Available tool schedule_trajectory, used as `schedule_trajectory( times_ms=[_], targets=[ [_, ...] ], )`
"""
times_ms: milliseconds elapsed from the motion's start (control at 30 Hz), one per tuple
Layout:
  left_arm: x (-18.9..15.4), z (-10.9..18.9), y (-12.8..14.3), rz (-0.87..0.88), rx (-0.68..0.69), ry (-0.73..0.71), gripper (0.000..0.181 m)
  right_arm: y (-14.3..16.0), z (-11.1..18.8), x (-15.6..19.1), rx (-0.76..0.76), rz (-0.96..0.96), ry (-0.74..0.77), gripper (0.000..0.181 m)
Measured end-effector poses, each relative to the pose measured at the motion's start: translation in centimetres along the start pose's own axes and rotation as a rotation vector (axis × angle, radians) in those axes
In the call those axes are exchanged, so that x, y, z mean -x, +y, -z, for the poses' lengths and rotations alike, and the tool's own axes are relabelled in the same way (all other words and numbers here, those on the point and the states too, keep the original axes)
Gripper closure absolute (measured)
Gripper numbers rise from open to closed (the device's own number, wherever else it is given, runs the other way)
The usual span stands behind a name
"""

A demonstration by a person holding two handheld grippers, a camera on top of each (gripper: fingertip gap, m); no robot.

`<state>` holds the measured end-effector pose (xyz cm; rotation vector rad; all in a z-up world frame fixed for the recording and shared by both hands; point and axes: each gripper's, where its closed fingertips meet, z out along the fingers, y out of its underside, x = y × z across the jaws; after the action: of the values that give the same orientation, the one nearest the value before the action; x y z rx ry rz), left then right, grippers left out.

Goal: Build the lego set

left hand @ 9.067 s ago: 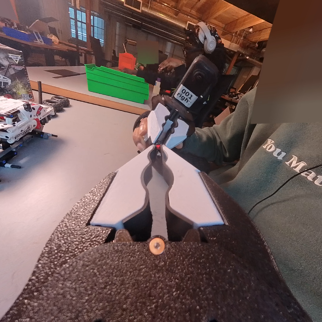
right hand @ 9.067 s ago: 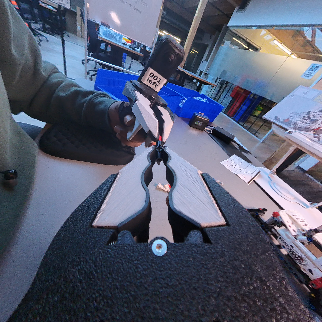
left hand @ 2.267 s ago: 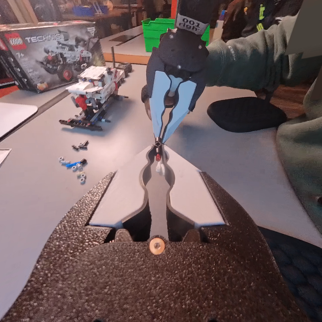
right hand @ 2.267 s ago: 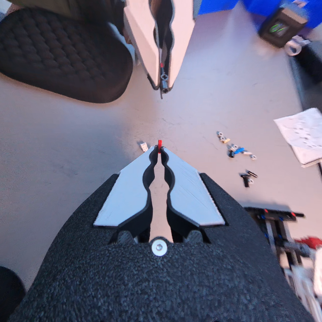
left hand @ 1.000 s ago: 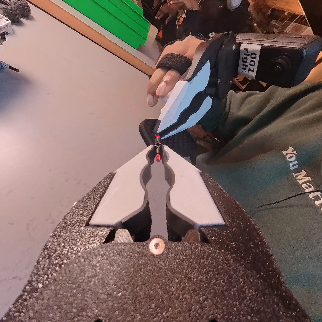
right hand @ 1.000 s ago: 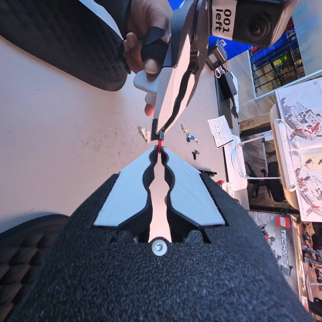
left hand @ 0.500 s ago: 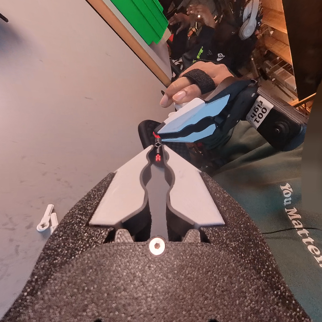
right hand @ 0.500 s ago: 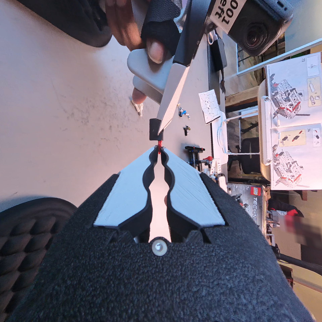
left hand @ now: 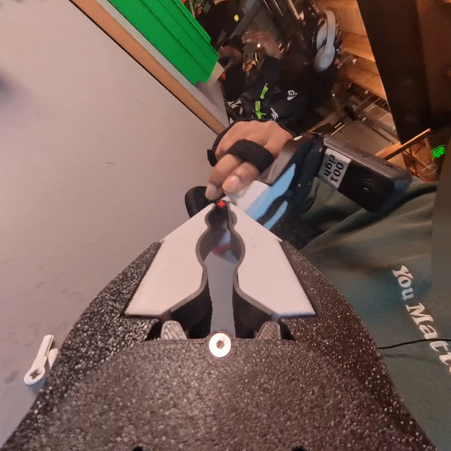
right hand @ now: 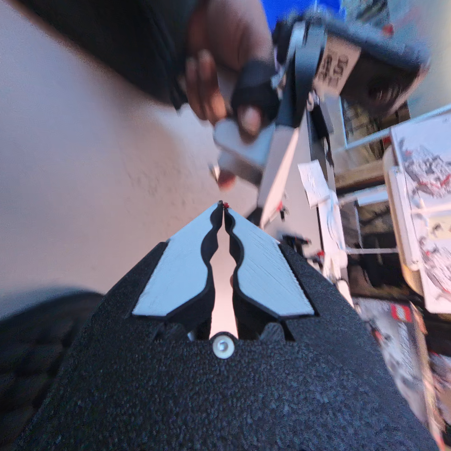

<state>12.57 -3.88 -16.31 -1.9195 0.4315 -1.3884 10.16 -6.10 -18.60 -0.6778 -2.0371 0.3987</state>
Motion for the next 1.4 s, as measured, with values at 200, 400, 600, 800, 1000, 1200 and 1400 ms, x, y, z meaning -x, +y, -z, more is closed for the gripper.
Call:
schedule_trajectory(
  times_ms=[200,400,600,800,1000,1200,1400],
  targets=[
    [-0.2,3.2,-3.2,-0.160,-0.105,-0.052,0.177,-1.1,0.8,-2.4,-0.036,-0.032,0.018,0.181],
    [-0.6,4.6,-3.1,-0.232,-0.202,0.034,0.176,-0.7,2.8,-5.2,-0.322,-0.430,0.061,0.181],
    [-1.5,4.8,-3.1,-0.310,-0.244,0.072,0.176,-0.4,2.9,-6.2,-0.519,-0.655,0.047,0.181],
    [-2.2,4.8,-3.3,-0.346,-0.293,0.112,0.176,-2.2,3.3,-6.7,-0.635,-0.747,-0.002,0.181],
    [-4.1,5.8,-6.3,-0.192,-0.522,0.236,0.176,-4.1,4.2,-9.0,-0.764,-0.861,0.142,0.181],
    [-4.6,6.0,-7.3,-0.095,-0.612,0.320,0.177,-4.9,4.4,-10.1,-0.790,-0.917,0.165,0.181],
    [-4.9,5.7,-7.2,-0.079,-0.634,0.340,0.177,-4.5,3.8,-10.0,-0.767,-0.930,0.183,0.181]
  ],
)
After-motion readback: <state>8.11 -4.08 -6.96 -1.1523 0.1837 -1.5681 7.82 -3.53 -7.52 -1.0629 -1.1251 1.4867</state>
